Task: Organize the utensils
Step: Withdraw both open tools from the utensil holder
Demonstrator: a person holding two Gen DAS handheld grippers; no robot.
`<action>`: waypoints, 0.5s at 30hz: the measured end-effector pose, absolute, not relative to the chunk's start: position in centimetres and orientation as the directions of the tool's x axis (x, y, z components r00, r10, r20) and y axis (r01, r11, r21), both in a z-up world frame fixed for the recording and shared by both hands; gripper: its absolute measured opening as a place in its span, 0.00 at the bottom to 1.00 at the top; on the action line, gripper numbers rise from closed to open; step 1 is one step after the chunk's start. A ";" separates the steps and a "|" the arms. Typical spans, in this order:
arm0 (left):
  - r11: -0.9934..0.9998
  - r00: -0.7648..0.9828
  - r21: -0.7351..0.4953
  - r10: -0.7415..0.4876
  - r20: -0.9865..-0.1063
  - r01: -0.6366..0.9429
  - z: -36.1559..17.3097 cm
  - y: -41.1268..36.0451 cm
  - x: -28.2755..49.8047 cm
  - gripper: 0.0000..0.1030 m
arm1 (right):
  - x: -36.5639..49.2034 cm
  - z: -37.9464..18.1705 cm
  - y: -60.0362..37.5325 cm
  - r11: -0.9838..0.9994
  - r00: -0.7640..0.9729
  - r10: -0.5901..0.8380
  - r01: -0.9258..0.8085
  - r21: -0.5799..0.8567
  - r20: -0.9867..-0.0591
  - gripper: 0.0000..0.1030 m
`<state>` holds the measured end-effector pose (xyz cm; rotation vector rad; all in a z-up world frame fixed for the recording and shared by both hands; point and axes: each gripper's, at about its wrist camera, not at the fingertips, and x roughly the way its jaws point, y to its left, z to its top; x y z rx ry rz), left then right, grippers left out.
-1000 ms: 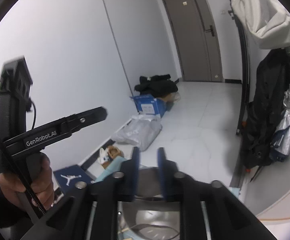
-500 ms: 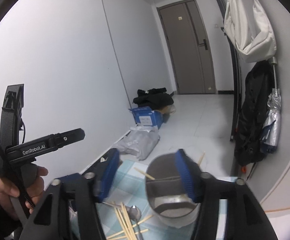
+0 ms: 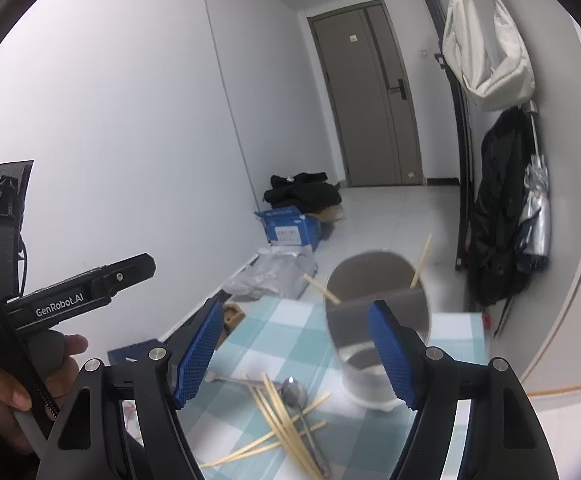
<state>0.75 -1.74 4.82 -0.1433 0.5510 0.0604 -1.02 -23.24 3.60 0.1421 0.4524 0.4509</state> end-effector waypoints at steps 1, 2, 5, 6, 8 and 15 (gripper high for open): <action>0.988 0.848 -0.121 0.019 -0.530 -0.097 4.5 -1.6 0.6 0.99 | -1.2 3.3 -23.1 0.893 0.803 0.448 -0.386 0.230 -0.394 0.74; 0.987 0.844 -0.125 0.016 -0.536 -0.099 4.1 -1.5 0.7 0.99 | -1.4 2.9 -23.0 0.895 0.801 0.445 -0.383 0.228 -0.400 0.74; 0.983 0.828 -0.158 -0.016 -0.560 -0.088 2.9 -1.2 0.8 0.99 | -1.8 2.0 -22.7 0.902 0.799 0.431 -0.372 0.219 -0.419 0.76; 0.983 0.819 -0.161 -0.018 -0.574 -0.091 2.2 -1.1 1.0 0.99 | -2.0 1.7 -22.6 0.904 0.797 0.428 -0.368 0.220 -0.425 0.77; 0.984 0.805 -0.159 -0.032 -0.593 -0.078 1.1 -1.1 1.0 0.99 | -2.1 0.6 -22.5 0.907 0.788 0.419 -0.350 0.233 -0.450 0.78; 0.976 0.728 -0.198 -0.075 -0.682 -0.085 -2.7 0.5 1.2 0.99 | -1.3 -3.0 -21.9 0.924 0.747 0.382 -0.303 0.233 -0.545 0.81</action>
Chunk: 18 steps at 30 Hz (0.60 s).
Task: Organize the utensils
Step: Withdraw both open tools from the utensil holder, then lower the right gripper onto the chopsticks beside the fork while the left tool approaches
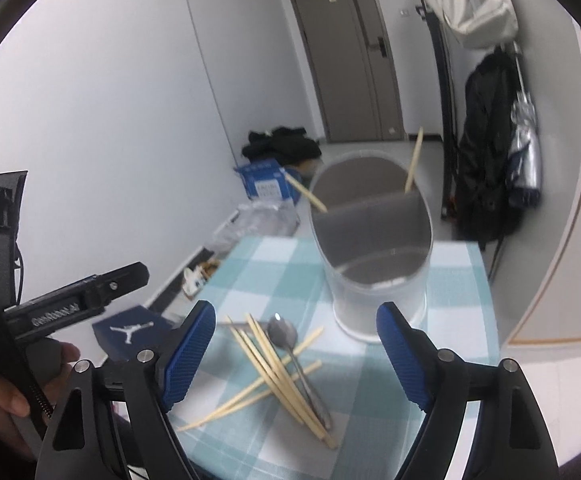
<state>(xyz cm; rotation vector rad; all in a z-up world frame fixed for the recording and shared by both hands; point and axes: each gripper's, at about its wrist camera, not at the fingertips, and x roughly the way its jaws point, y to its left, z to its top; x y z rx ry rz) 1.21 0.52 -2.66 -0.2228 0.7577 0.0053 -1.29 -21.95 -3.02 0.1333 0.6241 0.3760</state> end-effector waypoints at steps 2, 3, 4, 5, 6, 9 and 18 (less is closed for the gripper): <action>0.971 0.703 -0.222 -0.093 -0.705 -0.094 -3.3 1.1 1.5 0.99 | -0.9 -4.1 -21.6 0.929 0.730 0.371 -0.295 0.225 -0.574 0.81; 0.968 0.685 -0.231 -0.104 -0.722 -0.097 -3.8 1.5 1.8 0.99 | -0.7 -4.5 -21.5 0.931 0.723 0.364 -0.290 0.220 -0.586 0.81; 0.967 0.674 -0.233 -0.105 -0.731 -0.102 -4.1 1.5 1.8 0.99 | -0.4 -5.2 -21.3 0.934 0.711 0.357 -0.287 0.213 -0.606 0.81; 0.965 0.655 -0.237 -0.108 -0.748 -0.110 -4.5 1.8 2.0 0.99 | -0.2 -5.7 -21.1 0.936 0.700 0.351 -0.285 0.207 -0.621 0.81; 0.963 0.640 -0.242 -0.110 -0.760 -0.122 -4.8 2.1 2.2 0.99 | 0.0 -6.2 -20.9 0.938 0.692 0.345 -0.284 0.201 -0.634 0.81; 0.951 0.613 -0.263 -0.111 -0.782 -0.163 -5.2 3.3 2.7 0.99 | 0.7 -7.7 -19.9 0.940 0.657 0.330 -0.296 0.171 -0.678 0.81; 0.865 0.549 -0.404 -0.192 -0.813 -0.296 -6.8 7.7 3.9 0.99 | 3.0 -10.1 -15.8 0.910 0.538 0.366 -0.380 0.169 -0.760 0.67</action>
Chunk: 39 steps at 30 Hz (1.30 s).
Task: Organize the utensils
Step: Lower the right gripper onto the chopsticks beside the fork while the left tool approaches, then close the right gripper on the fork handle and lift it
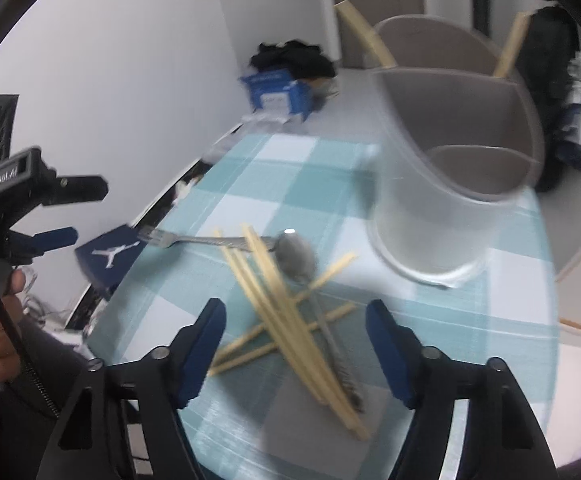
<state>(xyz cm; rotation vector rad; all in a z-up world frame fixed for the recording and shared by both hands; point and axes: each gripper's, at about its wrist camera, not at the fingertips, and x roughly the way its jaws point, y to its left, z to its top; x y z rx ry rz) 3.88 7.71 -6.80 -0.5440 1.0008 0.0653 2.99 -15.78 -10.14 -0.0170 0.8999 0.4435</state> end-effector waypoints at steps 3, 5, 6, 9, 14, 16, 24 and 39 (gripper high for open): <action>0.853 0.555 -0.414 -0.186 -0.811 -0.318 -6.7 8.7 4.1 0.99 | 3.9 -10.2 -14.1 0.888 0.505 0.387 -0.430 0.164 -0.772 0.58; 0.843 0.564 -0.421 -0.178 -0.806 -0.335 -6.7 9.7 4.3 0.99 | 4.5 -10.1 -13.0 0.877 0.495 0.392 -0.457 0.151 -0.776 0.52; 0.834 0.566 -0.425 -0.172 -0.807 -0.352 -6.8 10.3 4.4 0.99 | 5.0 -10.1 -12.3 0.868 0.485 0.399 -0.473 0.150 -0.779 0.51; 0.789 0.571 -0.461 -0.174 -0.802 -0.407 -7.3 12.4 4.6 0.99 | 6.3 -10.2 -10.3 0.846 0.457 0.413 -0.514 0.145 -0.788 0.46; 0.705 0.524 -0.513 -0.232 -0.820 -0.490 -10.8 15.1 5.6 0.99 | 8.0 -11.1 -6.9 0.797 0.398 0.436 -0.587 0.141 -0.807 0.36; 0.669 0.502 -0.530 -0.262 -0.824 -0.521 -12.3 15.7 5.9 0.99 | 8.4 -11.4 -6.4 0.796 0.388 0.446 -0.584 0.159 -0.807 0.30; 0.591 0.479 -0.633 -0.420 -0.771 -0.501 -15.4 14.5 7.3 0.98 | 9.9 -13.1 -3.1 0.716 0.315 0.457 -0.685 0.134 -0.832 0.14; 0.474 0.475 -0.708 -0.527 -0.704 -0.523 -17.4 15.1 7.6 0.98 | 10.0 -14.4 0.3 0.555 0.305 0.429 -0.832 -0.018 -0.850 0.04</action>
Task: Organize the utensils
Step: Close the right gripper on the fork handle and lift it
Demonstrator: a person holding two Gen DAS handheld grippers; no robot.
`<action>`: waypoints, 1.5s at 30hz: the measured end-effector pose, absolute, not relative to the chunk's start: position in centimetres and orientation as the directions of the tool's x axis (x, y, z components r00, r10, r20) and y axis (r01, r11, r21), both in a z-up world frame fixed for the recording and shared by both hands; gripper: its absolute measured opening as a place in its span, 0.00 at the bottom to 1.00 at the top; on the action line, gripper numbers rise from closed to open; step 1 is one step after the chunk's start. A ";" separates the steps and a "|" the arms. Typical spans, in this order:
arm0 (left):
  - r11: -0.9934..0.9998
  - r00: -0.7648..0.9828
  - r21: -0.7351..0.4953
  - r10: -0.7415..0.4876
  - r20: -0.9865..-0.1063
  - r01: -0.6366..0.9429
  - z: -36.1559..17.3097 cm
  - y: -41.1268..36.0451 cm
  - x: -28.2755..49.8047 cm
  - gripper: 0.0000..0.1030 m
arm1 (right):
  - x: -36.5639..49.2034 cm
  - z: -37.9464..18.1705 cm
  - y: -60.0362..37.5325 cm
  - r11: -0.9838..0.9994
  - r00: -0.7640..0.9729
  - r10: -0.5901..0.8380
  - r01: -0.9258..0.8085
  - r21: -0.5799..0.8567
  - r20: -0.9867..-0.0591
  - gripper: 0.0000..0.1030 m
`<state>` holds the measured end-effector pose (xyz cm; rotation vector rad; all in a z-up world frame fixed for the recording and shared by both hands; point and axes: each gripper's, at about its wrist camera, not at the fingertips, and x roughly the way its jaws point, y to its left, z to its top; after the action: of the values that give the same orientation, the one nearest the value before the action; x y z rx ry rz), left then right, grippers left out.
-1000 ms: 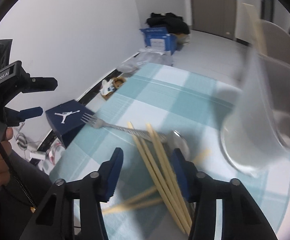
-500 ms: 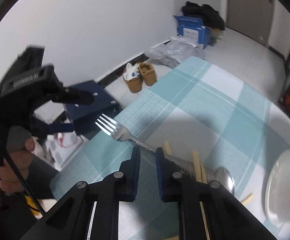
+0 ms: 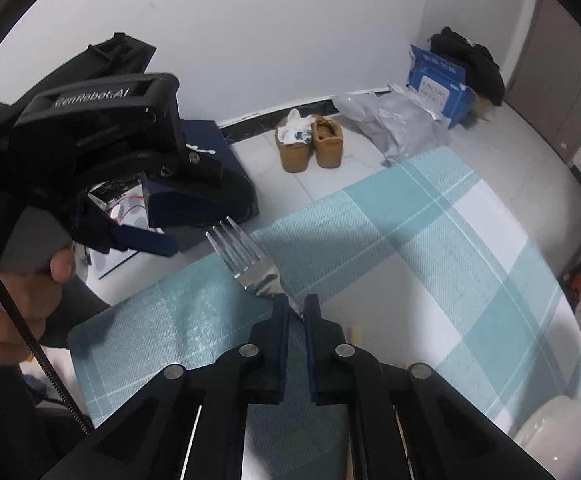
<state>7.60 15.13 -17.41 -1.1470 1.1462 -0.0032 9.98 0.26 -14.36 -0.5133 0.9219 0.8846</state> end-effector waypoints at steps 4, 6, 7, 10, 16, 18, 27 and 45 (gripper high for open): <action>0.479 0.489 -0.711 -0.517 -0.703 -0.516 -17.0 15.4 7.6 0.98 | 10.4 -14.6 0.4 0.555 0.300 0.449 -0.832 0.000 -0.842 0.03; 0.459 0.502 -0.724 -0.523 -0.689 -0.515 -16.9 15.6 7.4 0.98 | 10.2 -14.4 0.2 0.540 0.302 0.442 -0.841 -0.018 -0.844 0.03; 0.453 0.502 -0.727 -0.528 -0.685 -0.515 -16.9 15.6 7.4 0.98 | 10.1 -14.3 0.1 0.531 0.300 0.443 -0.847 -0.023 -0.845 0.03; 0.449 0.507 -0.735 -0.533 -0.677 -0.509 -16.8 15.4 7.5 0.98 | 10.2 -14.3 -0.4 0.508 0.292 0.424 -0.860 -0.041 -0.857 0.04; 0.430 0.516 -0.735 -0.526 -0.676 -0.524 -16.9 15.5 7.4 0.98 | 10.0 -14.5 0.4 0.435 0.273 0.388 -0.896 -0.086 -0.880 0.08; 0.421 0.515 -0.740 -0.536 -0.669 -0.524 -17.1 15.6 7.4 0.98 | 9.8 -14.6 0.9 0.407 0.273 0.379 -0.907 -0.106 -0.884 0.09; 0.409 0.522 -0.750 -0.543 -0.658 -0.519 -16.9 15.6 7.6 0.98 | 9.6 -14.6 0.5 0.314 0.204 0.353 -0.945 -0.089 -0.913 0.10; 0.405 0.529 -0.761 -0.552 -0.645 -0.506 -17.2 15.4 7.9 0.98 | 9.4 -15.2 2.3 0.278 0.251 0.387 -0.949 -0.147 -0.887 0.05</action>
<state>7.89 15.38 -17.22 -1.2224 1.0876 -0.0370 9.35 2.28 -15.19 -0.8142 0.8549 1.0610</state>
